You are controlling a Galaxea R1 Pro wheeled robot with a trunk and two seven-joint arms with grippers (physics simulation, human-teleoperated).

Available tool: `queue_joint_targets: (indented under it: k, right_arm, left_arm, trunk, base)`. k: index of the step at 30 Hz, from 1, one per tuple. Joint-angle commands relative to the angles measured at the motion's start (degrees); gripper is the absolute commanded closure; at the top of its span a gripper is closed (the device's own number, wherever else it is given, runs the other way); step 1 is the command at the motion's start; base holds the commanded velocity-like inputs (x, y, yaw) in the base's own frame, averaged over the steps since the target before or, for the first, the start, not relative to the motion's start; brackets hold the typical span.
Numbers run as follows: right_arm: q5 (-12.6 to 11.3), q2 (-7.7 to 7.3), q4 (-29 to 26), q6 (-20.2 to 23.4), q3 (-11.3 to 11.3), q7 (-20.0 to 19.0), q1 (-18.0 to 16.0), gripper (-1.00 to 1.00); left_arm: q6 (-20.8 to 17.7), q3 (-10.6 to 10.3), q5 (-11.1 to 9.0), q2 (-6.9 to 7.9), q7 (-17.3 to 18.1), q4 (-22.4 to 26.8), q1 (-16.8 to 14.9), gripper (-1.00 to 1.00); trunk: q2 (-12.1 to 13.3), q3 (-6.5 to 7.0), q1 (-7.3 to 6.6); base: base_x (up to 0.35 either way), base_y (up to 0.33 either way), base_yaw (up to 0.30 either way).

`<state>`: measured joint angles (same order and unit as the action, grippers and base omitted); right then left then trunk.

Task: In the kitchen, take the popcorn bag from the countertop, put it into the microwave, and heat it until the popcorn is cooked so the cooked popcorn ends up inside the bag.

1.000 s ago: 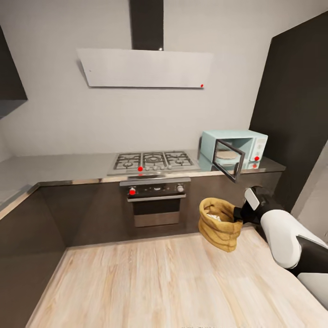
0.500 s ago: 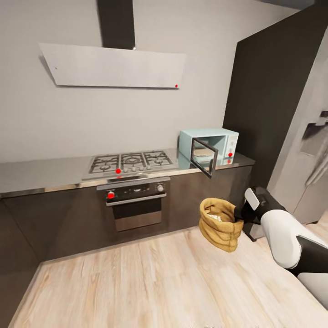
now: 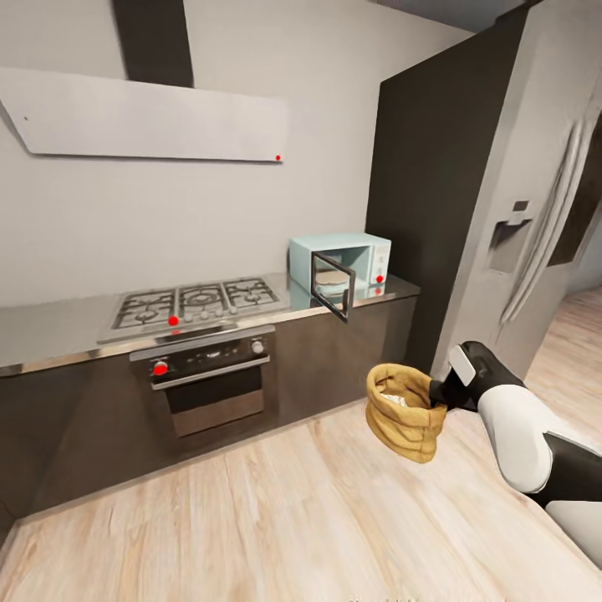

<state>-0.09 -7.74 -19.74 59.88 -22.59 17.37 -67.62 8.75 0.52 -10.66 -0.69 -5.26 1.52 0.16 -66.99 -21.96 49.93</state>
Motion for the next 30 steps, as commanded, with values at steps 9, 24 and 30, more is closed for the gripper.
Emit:
queue_joint_targets:
  k: [9,24,30]
  right_arm:
    - [0.04,0.17,0.03,0.12,-0.35,0.22,-0.06,1.0]
    - [-0.11,0.09,1.62,0.12,-0.35,0.12,-0.06,1.0]
    - [-0.09,0.01,1.6,0.12,-0.35,0.12,-0.06,1.0]
  left_arm:
    - [0.11,0.09,-0.37,-0.02,-0.11,0.07,0.02,-1.0]
    - [-0.89,-0.16,-0.33,-0.02,-0.18,-0.11,0.02,-1.0]
    - [-2.95,-0.16,-0.25,-0.06,-0.19,-0.03,0.02,-1.0]
  trunk:
    - [-0.04,-0.06,0.0]
    - [-0.04,-0.06,0.0]
    - [-0.04,-0.06,0.0]
  base:
    - [0.008,-0.002,-0.298]
    - [0.279,-0.063,-0.034]
    - [0.317,0.0,0.0]
